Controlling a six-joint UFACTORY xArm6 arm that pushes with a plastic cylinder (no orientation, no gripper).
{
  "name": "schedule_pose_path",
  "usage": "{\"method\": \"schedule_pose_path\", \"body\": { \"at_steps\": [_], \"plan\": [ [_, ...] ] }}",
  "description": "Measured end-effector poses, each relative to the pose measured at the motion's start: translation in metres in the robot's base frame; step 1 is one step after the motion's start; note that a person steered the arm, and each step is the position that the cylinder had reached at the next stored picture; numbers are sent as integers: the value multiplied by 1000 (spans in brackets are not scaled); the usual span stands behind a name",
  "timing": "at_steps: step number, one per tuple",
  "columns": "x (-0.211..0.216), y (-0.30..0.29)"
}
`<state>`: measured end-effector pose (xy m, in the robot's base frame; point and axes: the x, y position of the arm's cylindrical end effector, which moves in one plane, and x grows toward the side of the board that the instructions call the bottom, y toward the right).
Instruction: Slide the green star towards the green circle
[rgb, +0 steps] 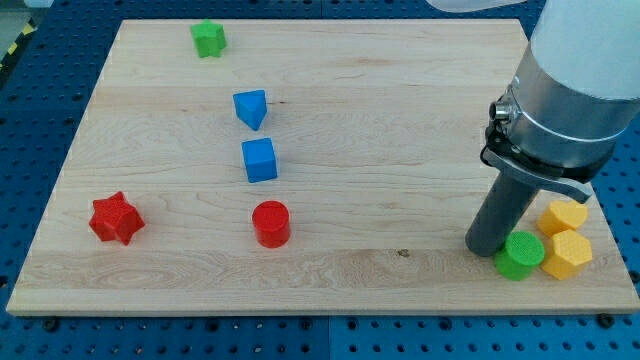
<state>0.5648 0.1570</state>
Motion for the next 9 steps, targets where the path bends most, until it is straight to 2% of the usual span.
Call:
{"method": "schedule_pose_path", "body": {
  "at_steps": [1, 4, 7, 8, 9],
  "plan": [
    [-14, -6],
    [-166, -48],
    [-332, -189],
    [-359, -252],
    [-365, -320]
  ]
}}
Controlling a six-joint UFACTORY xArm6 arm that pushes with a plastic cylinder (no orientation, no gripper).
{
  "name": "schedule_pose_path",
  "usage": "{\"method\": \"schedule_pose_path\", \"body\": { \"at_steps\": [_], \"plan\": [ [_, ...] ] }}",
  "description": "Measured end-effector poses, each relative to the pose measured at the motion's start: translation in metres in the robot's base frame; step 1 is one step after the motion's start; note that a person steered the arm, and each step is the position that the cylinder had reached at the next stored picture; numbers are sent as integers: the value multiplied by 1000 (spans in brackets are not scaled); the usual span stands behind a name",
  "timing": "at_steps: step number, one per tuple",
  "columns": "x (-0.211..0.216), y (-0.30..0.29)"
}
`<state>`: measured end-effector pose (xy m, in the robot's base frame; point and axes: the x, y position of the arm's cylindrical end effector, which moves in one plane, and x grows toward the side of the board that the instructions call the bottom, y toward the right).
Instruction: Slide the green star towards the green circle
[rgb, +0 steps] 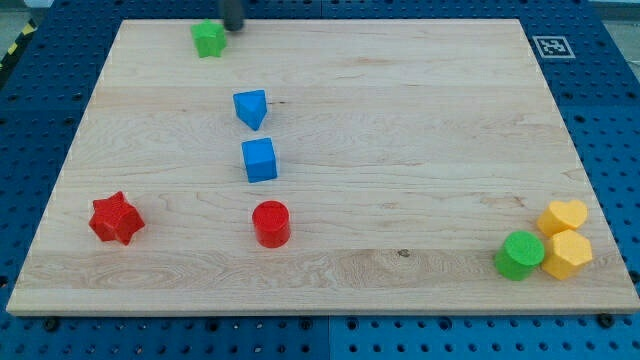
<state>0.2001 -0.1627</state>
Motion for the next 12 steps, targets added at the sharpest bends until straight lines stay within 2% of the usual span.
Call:
{"method": "schedule_pose_path", "body": {
  "at_steps": [1, 2, 3, 5, 7, 8, 10, 12],
  "plan": [
    [6, -39],
    [20, -38],
    [25, -26],
    [64, -3],
    [30, 57],
    [41, 83],
    [58, 44],
    [76, 78]
  ]
}}
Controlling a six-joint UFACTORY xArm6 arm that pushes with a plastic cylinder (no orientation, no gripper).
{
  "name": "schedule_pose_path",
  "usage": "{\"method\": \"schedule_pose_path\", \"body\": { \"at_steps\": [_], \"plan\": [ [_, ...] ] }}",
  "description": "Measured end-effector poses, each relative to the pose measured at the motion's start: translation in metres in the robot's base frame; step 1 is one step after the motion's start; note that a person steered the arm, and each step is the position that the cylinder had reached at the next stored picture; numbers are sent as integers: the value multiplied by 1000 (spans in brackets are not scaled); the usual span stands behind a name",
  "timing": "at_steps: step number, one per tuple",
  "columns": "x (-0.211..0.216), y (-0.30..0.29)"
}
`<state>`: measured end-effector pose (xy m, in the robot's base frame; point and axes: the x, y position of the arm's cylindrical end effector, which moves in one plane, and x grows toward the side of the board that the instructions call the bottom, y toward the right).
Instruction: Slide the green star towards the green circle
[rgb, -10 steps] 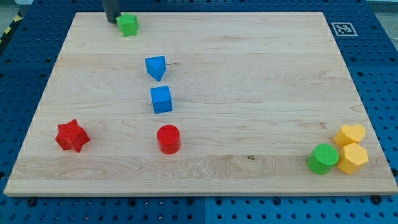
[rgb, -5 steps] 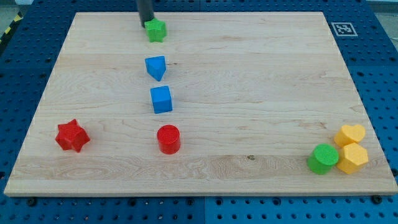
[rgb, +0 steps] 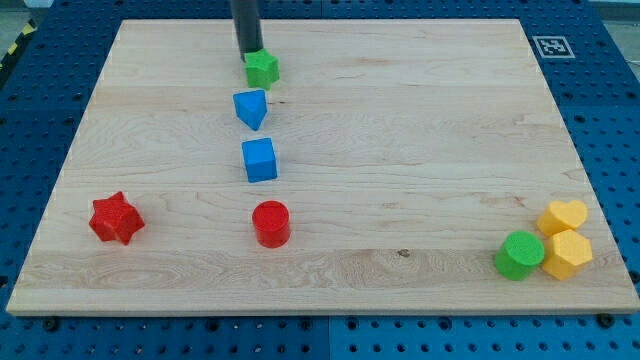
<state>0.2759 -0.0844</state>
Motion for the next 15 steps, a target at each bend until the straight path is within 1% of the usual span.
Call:
{"method": "schedule_pose_path", "body": {
  "at_steps": [1, 2, 3, 4, 5, 6, 7, 8, 9, 10, 11, 12, 13, 15],
  "plan": [
    [15, 0],
    [16, -23],
    [26, -23],
    [34, -9],
    [35, 20],
    [41, 18],
    [41, -38],
    [48, -31],
    [62, 5],
    [77, 22],
    [78, 46],
    [57, 73],
    [67, 100],
    [112, 99]
  ]
}}
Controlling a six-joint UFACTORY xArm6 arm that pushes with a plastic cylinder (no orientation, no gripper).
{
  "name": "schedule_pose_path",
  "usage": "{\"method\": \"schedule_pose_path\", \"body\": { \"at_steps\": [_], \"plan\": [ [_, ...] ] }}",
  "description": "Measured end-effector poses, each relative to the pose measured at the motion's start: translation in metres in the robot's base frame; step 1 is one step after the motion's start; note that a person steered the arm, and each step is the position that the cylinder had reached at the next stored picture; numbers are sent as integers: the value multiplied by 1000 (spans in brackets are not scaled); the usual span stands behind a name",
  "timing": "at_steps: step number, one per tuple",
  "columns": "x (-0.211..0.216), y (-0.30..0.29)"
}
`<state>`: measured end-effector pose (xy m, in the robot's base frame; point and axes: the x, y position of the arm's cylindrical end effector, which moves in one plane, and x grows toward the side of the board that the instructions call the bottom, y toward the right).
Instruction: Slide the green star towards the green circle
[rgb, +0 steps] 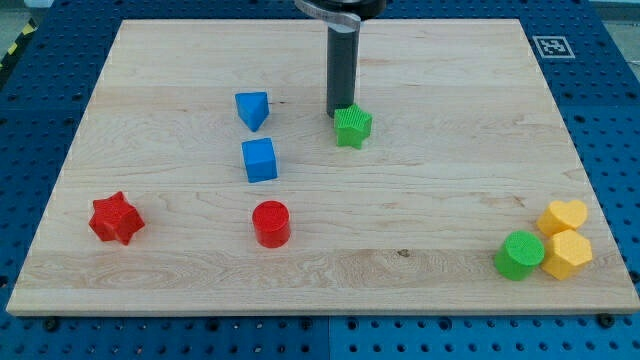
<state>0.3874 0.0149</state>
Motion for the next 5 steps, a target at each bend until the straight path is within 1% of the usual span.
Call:
{"method": "schedule_pose_path", "body": {
  "at_steps": [1, 2, 3, 4, 5],
  "plan": [
    [8, -12],
    [13, 1],
    [34, 27],
    [58, 34],
    [74, 50]
  ]
}}
